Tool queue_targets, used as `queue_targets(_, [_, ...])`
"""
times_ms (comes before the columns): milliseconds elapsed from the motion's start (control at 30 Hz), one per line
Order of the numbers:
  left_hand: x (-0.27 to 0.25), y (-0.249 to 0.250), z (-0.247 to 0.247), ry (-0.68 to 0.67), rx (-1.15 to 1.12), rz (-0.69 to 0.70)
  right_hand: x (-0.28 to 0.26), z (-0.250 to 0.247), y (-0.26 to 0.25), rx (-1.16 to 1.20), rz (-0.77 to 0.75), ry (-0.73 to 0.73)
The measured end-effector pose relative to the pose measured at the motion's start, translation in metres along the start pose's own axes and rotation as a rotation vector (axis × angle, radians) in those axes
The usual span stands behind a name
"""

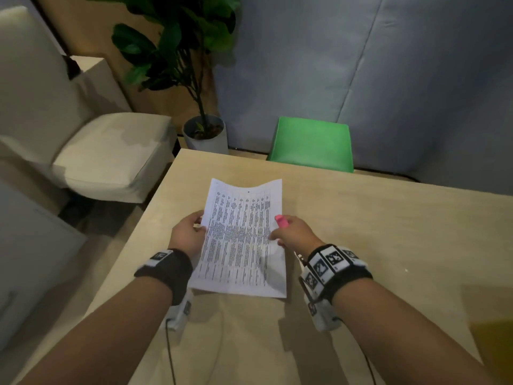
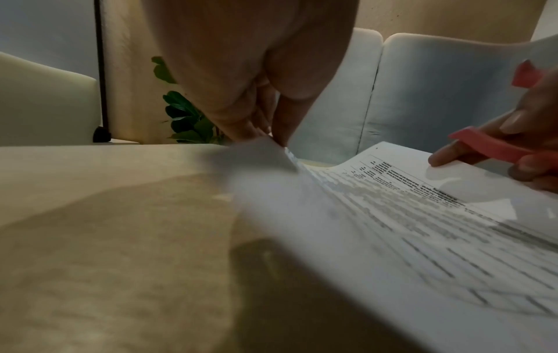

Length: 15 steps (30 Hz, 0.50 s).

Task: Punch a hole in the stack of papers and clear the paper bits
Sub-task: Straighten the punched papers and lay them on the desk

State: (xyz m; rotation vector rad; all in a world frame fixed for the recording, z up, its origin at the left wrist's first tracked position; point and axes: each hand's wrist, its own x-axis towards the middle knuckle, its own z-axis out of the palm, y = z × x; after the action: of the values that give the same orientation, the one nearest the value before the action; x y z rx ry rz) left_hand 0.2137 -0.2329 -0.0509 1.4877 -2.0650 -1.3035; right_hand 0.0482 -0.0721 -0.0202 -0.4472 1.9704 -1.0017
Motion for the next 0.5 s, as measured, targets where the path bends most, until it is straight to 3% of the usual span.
queue_targets(500, [0.034,-0.012,-0.002,-0.025,0.126,0.023,0.033,0.011,0.012,-0.087,0.034,0.044])
